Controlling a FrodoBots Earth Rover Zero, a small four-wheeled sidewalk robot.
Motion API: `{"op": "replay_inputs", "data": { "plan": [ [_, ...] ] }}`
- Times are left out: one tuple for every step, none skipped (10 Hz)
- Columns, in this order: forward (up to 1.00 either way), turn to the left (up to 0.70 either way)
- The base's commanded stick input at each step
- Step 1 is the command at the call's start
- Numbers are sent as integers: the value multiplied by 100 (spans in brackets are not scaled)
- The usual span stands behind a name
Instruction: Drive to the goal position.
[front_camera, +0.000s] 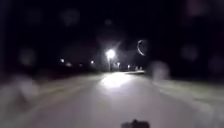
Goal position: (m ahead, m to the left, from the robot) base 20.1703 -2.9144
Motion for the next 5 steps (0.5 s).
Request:
{"op": "replay_inputs", "data": {
  "plan": [
    [100,1],
    [100,0],
    [100,-1],
    [100,-4],
    [100,-7]
  ]
}}
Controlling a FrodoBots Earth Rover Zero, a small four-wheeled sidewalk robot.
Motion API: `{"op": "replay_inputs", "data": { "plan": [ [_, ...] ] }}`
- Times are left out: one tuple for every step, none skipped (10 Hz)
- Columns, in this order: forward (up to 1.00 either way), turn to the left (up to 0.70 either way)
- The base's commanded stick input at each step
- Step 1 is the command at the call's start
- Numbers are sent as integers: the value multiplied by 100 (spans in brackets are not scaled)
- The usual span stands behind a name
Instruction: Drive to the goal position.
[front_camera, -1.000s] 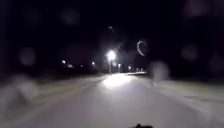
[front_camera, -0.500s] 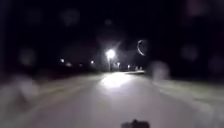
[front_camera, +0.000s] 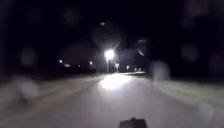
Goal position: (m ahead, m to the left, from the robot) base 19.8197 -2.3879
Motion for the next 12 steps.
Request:
{"op": "replay_inputs", "data": {
  "plan": [
    [100,-9],
    [100,-6],
    [100,-2],
    [100,0],
    [100,0],
    [100,0],
    [100,0],
    [100,-1],
    [100,-2],
    [100,0],
    [100,0],
    [100,0]
  ]
}}
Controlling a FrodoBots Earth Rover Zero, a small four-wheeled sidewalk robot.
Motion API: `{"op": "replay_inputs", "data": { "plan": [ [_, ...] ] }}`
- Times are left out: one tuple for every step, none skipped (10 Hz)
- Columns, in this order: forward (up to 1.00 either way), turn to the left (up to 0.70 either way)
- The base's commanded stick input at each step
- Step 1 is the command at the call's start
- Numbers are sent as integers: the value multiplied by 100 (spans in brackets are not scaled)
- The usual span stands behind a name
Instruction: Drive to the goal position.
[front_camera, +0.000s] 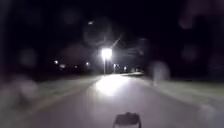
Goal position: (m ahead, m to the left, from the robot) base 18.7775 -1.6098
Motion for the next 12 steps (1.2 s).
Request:
{"op": "replay_inputs", "data": {
  "plan": [
    [100,0],
    [100,0],
    [100,0],
    [100,0],
    [100,0],
    [100,0],
    [100,0],
    [100,0],
    [100,0],
    [100,0],
    [100,0],
    [100,0]
  ]
}}
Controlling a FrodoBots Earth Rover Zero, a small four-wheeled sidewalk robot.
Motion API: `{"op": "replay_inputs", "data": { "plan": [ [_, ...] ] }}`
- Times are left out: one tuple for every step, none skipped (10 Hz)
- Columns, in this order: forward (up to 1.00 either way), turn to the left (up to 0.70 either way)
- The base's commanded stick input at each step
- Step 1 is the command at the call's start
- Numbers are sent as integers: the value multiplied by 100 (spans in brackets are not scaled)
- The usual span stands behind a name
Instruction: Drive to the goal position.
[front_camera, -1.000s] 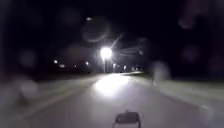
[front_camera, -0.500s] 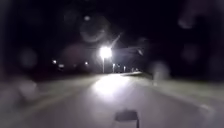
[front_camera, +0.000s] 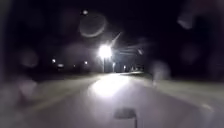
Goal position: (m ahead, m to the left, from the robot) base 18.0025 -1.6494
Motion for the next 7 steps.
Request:
{"op": "replay_inputs", "data": {
  "plan": [
    [100,0],
    [100,0],
    [100,-2],
    [100,-5],
    [100,-6],
    [100,-4],
    [100,-1]
  ]
}}
